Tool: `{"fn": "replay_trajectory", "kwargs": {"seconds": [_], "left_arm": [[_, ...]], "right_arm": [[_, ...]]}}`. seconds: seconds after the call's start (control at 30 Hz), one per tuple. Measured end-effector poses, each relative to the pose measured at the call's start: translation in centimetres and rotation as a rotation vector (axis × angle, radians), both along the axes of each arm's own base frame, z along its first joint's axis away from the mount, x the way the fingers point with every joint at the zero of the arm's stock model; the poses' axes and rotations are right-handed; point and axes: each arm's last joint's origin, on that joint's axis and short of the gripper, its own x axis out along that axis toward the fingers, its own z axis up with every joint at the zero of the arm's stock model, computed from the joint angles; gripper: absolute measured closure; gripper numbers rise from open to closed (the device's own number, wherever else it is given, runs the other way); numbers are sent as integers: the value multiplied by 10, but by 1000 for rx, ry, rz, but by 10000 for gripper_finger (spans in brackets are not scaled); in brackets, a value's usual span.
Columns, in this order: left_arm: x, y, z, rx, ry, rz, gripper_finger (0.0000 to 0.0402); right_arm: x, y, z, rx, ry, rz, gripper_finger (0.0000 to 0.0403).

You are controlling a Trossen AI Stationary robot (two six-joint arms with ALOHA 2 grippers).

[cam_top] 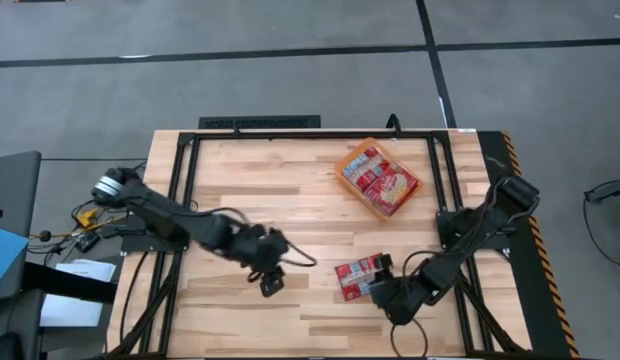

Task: Sort popcorn bags into baskets
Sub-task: Put the popcorn bag into the orange transparent bin

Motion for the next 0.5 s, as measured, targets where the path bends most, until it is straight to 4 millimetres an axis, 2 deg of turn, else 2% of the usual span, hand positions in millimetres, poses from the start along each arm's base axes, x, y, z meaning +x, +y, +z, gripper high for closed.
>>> {"fn": "replay_trajectory", "kwargs": {"seconds": [0.17,0.27,0.37,0.5], "left_arm": [[-30,-14,-15,-73,-136,163,180],[-40,-21,-22,-74,-168,223,180],[-46,-26,-30,-59,-164,257,180],[-48,-29,-35,-55,-162,286,180]], "right_arm": [[15,11,-7,-31,31,-12,130],[24,13,-18,-63,67,-37,99],[32,10,-29,-129,102,-74,92],[41,7,-40,-205,163,-109,109]]}}
